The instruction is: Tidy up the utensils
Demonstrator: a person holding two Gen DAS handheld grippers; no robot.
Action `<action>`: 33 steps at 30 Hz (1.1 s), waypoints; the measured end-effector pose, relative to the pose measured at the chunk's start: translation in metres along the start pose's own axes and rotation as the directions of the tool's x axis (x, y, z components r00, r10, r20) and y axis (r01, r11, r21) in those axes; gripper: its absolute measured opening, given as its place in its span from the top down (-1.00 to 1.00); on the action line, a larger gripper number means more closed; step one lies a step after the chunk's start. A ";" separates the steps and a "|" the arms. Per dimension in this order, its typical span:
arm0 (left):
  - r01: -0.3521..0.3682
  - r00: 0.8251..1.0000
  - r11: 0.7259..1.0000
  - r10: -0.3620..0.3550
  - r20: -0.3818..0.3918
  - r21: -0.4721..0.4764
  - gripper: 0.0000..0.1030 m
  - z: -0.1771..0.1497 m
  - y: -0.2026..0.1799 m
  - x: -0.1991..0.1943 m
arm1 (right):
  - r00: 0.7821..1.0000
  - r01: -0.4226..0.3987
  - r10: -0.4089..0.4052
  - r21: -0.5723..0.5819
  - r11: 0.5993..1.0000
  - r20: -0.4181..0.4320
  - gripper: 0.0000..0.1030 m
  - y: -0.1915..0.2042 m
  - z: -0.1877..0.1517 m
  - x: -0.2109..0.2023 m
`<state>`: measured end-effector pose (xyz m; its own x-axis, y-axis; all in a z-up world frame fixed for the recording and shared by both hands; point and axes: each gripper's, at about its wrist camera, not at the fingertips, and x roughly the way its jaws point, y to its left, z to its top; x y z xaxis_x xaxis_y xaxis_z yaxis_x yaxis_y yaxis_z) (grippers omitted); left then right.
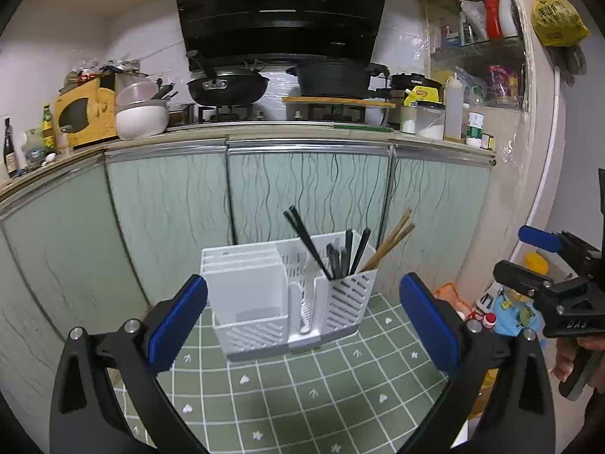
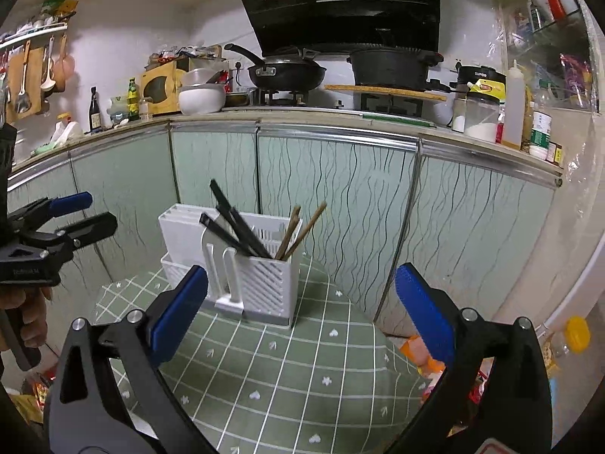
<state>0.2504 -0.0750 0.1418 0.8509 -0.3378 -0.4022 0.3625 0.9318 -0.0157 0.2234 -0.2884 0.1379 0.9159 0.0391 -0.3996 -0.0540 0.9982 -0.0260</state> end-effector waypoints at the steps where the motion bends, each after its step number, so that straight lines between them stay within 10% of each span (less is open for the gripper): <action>1: -0.003 1.000 1.000 0.003 0.001 0.001 -0.93 -0.004 0.000 -0.004 | 1.000 -0.001 0.001 0.000 1.000 -0.001 -0.85 0.001 -0.004 -0.003; 33: -0.098 0.992 0.995 0.097 -0.083 -0.012 -0.93 -0.178 0.002 -0.054 | 0.997 0.031 -0.031 -0.005 1.000 -0.069 -0.85 0.041 -0.159 -0.032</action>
<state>0.1373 -0.0310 0.0005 0.8478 -0.2336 -0.4760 0.2722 0.9622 0.0127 0.1285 -0.2555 0.0036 0.8873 0.0044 -0.4612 -0.0272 0.9987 -0.0428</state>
